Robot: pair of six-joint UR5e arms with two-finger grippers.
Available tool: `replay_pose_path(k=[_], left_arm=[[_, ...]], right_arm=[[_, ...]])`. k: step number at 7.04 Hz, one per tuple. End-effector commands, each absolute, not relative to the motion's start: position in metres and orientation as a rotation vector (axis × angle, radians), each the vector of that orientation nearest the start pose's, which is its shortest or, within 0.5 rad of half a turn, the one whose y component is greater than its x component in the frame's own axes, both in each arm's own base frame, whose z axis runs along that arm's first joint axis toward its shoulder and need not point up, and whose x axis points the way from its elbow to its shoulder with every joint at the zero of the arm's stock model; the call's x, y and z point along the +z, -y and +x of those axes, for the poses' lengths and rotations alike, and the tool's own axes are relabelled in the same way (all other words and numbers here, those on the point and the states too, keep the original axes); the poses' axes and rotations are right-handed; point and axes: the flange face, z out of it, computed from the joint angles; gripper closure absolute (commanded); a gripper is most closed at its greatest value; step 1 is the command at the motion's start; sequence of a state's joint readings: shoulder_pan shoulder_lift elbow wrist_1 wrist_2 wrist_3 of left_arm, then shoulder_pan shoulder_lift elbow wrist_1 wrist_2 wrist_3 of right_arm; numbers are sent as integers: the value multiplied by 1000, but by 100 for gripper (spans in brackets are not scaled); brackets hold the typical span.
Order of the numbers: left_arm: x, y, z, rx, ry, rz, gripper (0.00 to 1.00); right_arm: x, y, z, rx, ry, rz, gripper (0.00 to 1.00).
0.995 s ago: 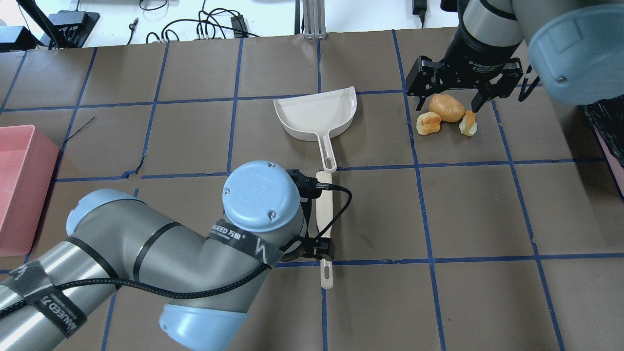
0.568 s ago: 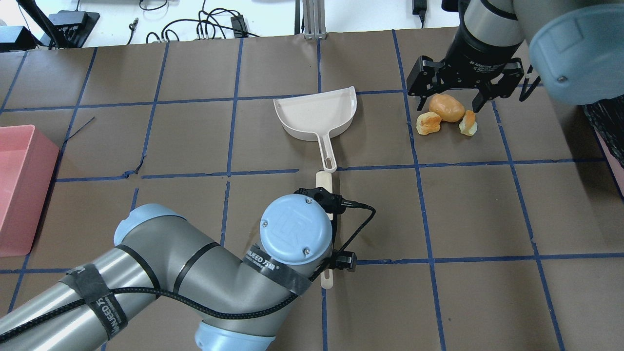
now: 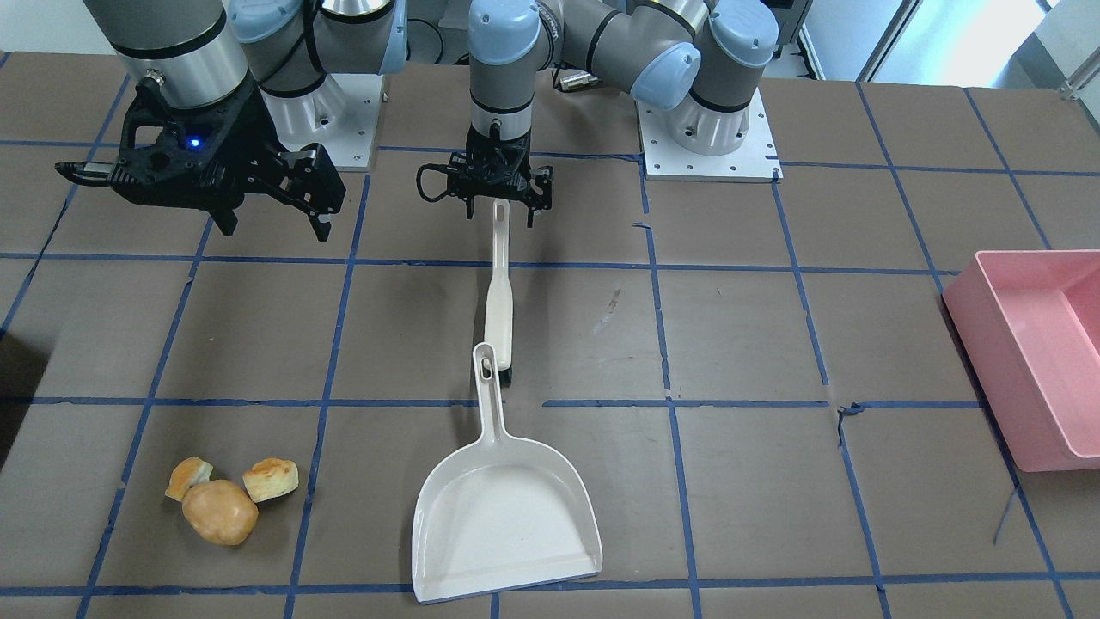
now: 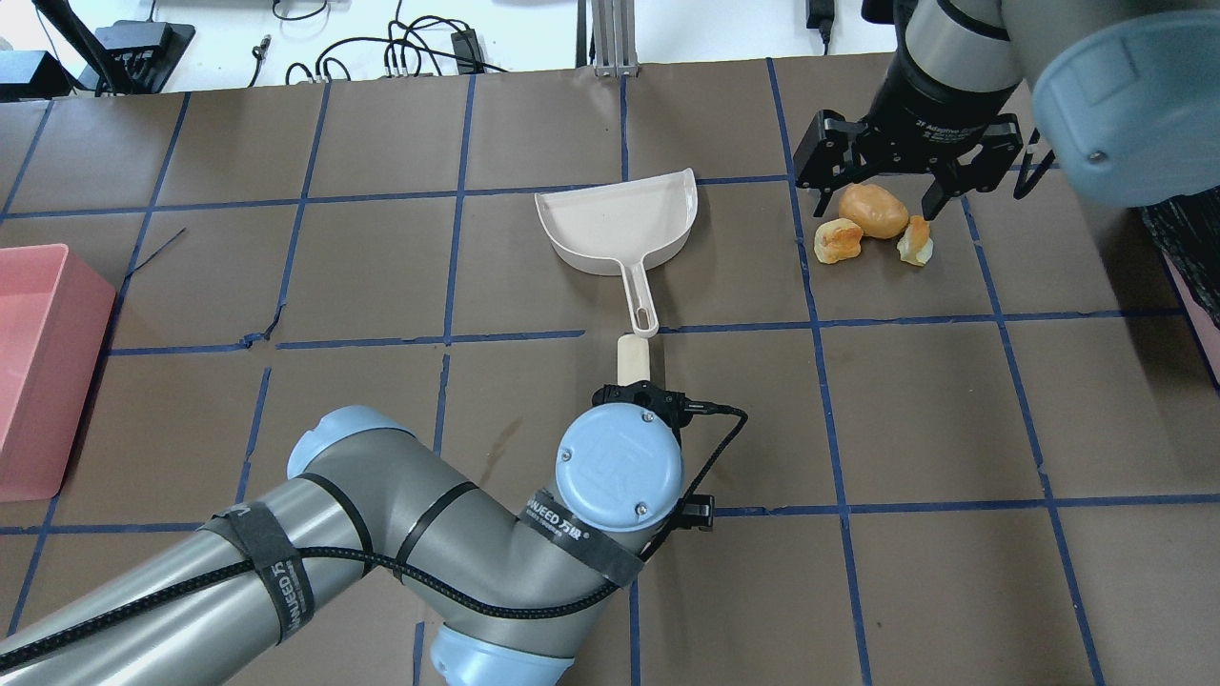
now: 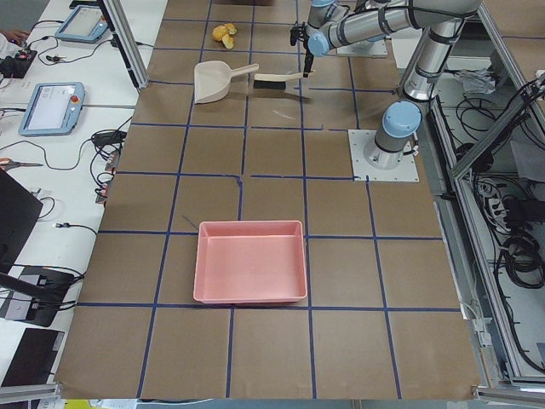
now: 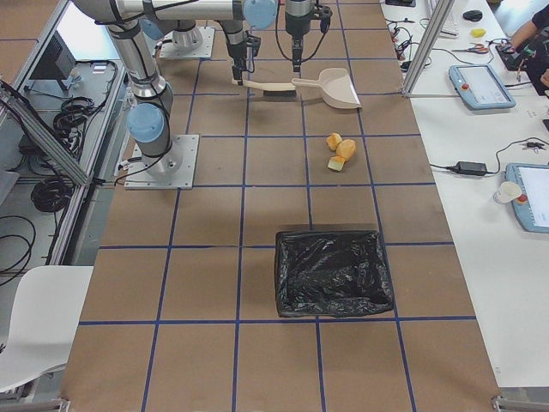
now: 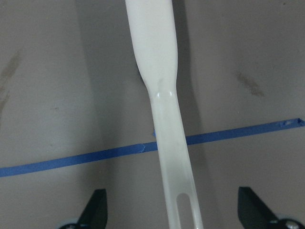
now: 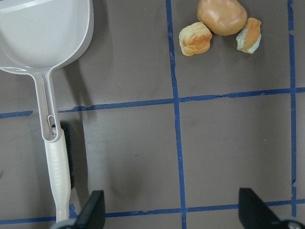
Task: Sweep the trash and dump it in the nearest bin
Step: 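Hold the brush with the left gripper, lifting it slightly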
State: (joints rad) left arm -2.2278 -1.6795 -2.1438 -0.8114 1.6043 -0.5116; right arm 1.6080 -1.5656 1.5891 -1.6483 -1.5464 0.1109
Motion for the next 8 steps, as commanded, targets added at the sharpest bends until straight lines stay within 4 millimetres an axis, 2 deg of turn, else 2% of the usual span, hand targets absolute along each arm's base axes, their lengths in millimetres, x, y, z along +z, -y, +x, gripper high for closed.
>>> replay_pose_path(k=[1, 3, 5, 7, 8], left_arm=[[237, 282, -387, -118, -3142, 213, 8], [233, 280, -385, -100, -3137, 218, 17], [229, 280, -385, -91, -3128, 237, 19], [224, 281, -384, -92, -3101, 308, 24], [224, 282, -384, -91, -3102, 309, 32]], right_arm=[[482, 496, 155, -75, -3107, 113, 0], [482, 496, 155, -76, -3109, 111, 0], [482, 496, 155, -75, -3109, 111, 0], [482, 496, 154, -78, -3107, 113, 0], [482, 496, 154, -78, -3107, 113, 0]])
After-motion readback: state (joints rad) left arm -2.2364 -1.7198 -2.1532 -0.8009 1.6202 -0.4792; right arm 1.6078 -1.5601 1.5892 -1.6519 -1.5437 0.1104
